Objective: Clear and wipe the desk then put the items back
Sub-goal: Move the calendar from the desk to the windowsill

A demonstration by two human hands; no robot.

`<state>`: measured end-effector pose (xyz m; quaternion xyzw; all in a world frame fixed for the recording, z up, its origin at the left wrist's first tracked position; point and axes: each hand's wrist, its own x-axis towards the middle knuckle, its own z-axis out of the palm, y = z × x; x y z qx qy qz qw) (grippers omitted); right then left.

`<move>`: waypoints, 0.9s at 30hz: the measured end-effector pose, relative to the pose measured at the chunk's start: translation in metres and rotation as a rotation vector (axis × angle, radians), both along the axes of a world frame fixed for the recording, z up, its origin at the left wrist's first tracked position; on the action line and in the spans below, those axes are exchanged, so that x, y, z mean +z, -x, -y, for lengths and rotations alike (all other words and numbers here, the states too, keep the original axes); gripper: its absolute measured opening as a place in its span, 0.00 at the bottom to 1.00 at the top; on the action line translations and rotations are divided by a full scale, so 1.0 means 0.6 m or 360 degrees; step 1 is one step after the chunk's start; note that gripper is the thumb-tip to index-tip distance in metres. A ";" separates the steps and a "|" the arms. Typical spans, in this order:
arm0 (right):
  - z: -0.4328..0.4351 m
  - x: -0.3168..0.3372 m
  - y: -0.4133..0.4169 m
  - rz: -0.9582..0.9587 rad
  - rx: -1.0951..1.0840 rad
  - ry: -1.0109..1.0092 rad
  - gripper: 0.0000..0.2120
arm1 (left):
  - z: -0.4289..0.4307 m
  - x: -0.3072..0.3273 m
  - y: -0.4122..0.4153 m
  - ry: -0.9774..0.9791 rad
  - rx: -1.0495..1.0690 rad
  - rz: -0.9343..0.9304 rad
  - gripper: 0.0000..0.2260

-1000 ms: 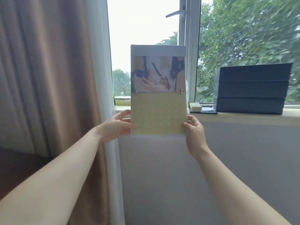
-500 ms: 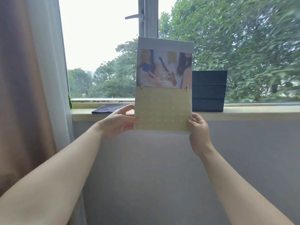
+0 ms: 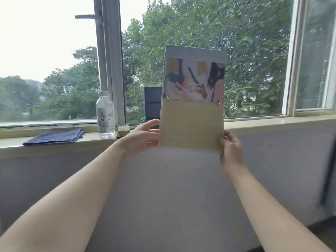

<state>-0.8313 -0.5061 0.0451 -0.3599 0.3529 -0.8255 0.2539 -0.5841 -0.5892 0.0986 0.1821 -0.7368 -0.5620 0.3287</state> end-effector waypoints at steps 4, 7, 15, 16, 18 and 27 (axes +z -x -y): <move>0.002 0.021 0.081 -0.0018 -0.0211 -0.0045 0.14 | 0.017 0.019 0.093 0.0172 0.0008 0.0054 0.18; 0.001 0.041 0.140 -0.0082 -0.0396 -0.0084 0.12 | 0.030 0.040 0.160 0.0315 0.0043 0.0068 0.18; 0.040 0.076 0.243 -0.0121 -0.0700 -0.0092 0.12 | 0.083 0.059 0.318 0.0688 0.0439 0.0087 0.26; 0.050 0.076 0.251 -0.0116 -0.0721 -0.0099 0.11 | 0.090 0.054 0.331 0.0735 0.0491 0.0095 0.27; 0.070 0.075 0.267 -0.0105 -0.0755 -0.0128 0.11 | 0.110 0.042 0.353 0.0826 0.0558 0.0117 0.23; 0.166 0.068 0.306 -0.0086 -0.0756 -0.0224 0.10 | 0.213 0.019 0.404 0.1103 0.0660 0.0377 0.17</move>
